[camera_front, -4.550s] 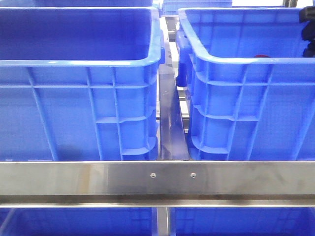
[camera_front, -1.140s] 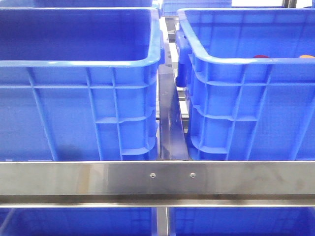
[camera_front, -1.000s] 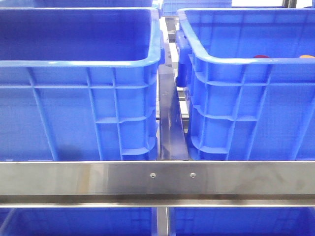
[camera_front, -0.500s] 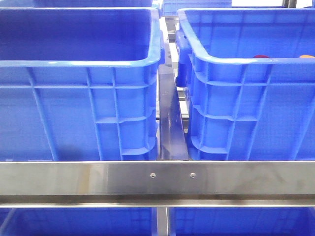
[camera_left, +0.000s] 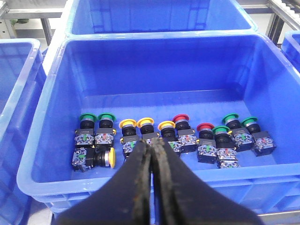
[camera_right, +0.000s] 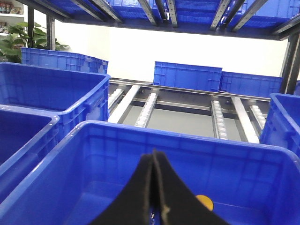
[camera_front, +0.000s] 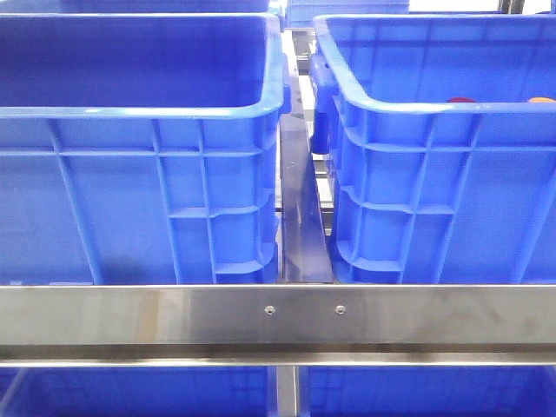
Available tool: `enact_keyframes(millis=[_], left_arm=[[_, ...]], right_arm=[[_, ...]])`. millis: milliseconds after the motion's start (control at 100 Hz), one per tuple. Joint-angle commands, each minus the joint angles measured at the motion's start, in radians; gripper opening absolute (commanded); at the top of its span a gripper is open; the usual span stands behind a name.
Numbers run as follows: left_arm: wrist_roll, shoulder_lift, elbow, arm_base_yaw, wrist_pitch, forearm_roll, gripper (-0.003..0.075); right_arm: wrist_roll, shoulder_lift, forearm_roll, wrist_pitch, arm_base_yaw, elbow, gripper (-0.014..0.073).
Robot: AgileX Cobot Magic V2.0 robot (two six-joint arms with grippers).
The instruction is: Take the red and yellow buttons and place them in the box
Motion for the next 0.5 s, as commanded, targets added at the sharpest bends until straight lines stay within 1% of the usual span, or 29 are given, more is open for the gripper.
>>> enact_keyframes(millis=[0,70,140,290,410,490], left_arm=[[-0.012,0.007,-0.023,0.002,-0.081,-0.005,-0.0019],[-0.012,0.007,-0.016,0.002,-0.085,-0.005,-0.0019],[-0.012,0.007,0.009,0.002,-0.117,-0.005,-0.0019],[-0.012,-0.015,0.117,0.0,-0.271,0.029,-0.0019],[-0.012,-0.077,0.237,0.0,-0.405,0.052,-0.0019],[-0.012,-0.128,0.303,0.0,-0.46,0.069,-0.0019]], right_arm=[[-0.012,0.002,0.104,0.03,-0.006,-0.029,-0.0068],[-0.012,0.002,0.104,0.03,-0.006,-0.029,-0.0068],[-0.012,0.002,0.104,0.03,-0.006,-0.029,-0.0068],[-0.012,0.002,0.104,0.03,-0.006,-0.029,-0.0068],[-0.012,0.002,0.104,0.03,-0.006,-0.029,-0.0068],[-0.012,0.002,0.104,0.03,-0.006,-0.029,-0.0068]])
